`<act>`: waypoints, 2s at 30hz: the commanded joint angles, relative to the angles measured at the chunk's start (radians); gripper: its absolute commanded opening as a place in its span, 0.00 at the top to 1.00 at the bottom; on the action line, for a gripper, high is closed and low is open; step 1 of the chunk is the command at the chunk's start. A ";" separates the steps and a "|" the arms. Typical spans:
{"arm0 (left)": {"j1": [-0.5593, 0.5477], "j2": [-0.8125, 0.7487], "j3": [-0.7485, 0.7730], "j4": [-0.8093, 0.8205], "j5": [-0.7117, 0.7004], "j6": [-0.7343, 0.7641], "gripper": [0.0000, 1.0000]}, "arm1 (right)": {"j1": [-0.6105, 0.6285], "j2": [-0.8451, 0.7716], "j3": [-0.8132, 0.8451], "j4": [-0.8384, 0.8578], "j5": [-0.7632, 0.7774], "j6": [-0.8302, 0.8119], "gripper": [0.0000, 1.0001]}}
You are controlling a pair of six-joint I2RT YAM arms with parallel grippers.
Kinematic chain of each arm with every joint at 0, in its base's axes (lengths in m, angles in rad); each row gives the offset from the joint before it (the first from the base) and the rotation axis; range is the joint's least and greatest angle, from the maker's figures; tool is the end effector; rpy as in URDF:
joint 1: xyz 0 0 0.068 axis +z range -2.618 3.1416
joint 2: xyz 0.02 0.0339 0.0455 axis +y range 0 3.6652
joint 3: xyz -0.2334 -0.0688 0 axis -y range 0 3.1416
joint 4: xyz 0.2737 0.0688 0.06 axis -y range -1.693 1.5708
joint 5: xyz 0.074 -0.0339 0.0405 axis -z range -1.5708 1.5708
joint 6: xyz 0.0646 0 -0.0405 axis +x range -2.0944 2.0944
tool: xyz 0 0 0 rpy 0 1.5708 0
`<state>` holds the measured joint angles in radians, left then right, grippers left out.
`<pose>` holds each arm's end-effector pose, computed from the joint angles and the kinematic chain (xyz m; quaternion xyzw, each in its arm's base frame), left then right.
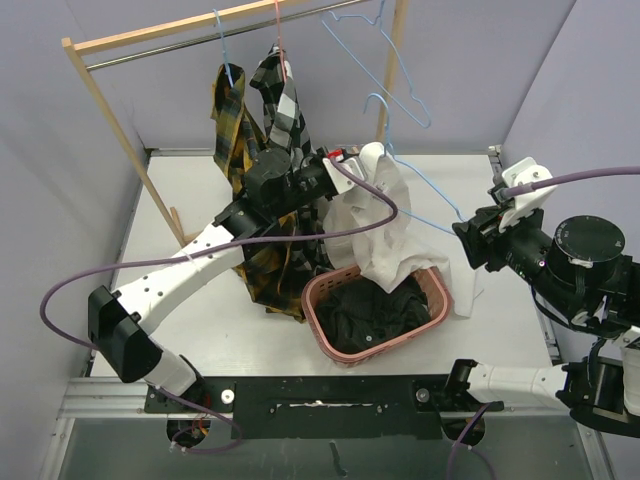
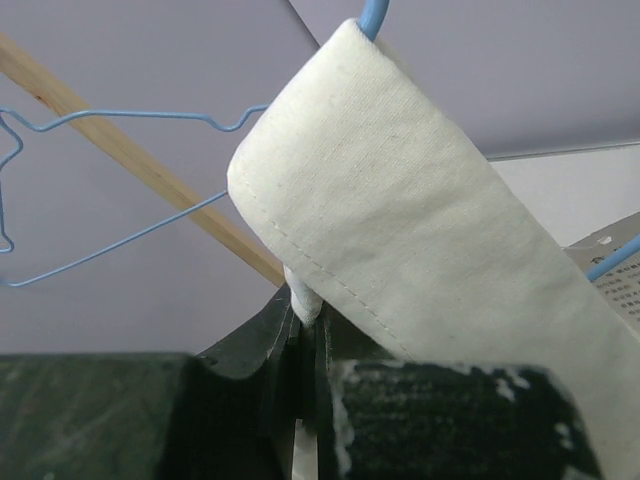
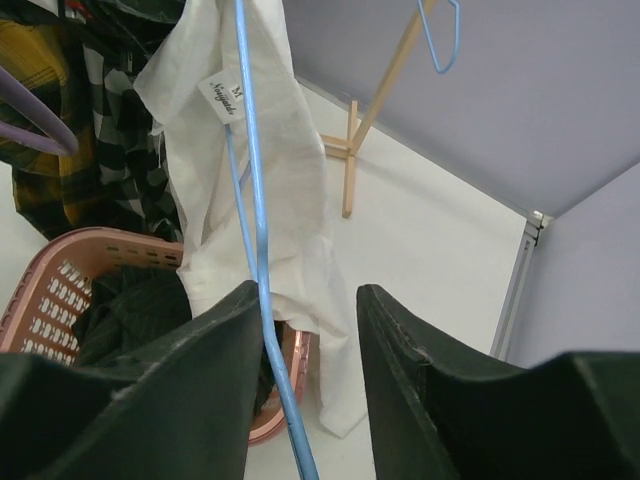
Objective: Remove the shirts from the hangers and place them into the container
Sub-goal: Remove the shirt from the hanger.
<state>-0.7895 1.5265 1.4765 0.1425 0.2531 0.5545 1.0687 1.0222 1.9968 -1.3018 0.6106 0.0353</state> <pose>0.2857 -0.3110 0.4055 0.4890 0.4649 -0.1704 0.7181 0.0914 0.0896 0.5320 -0.2308 0.7605 0.0833 0.6012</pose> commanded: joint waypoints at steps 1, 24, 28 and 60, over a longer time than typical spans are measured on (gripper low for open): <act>-0.004 -0.079 0.006 0.125 0.024 -0.047 1.00 | 0.008 -0.004 -0.010 0.047 0.007 0.005 0.65; -0.077 0.253 0.369 0.192 -0.442 -0.062 0.66 | 0.010 -0.126 -0.153 0.255 0.420 0.055 1.00; -0.076 0.250 0.343 0.136 -0.470 -0.076 0.19 | 0.010 -0.177 -0.182 0.280 0.501 0.063 1.00; -0.140 -0.417 -0.323 -0.253 -0.164 -0.329 0.40 | 0.029 0.044 -0.073 0.129 0.079 0.059 1.00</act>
<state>-0.8959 1.1774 1.2335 -0.0147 -0.0349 0.2321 1.0885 0.9512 1.8748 -1.2266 0.7750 0.1532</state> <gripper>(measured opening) 0.600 0.037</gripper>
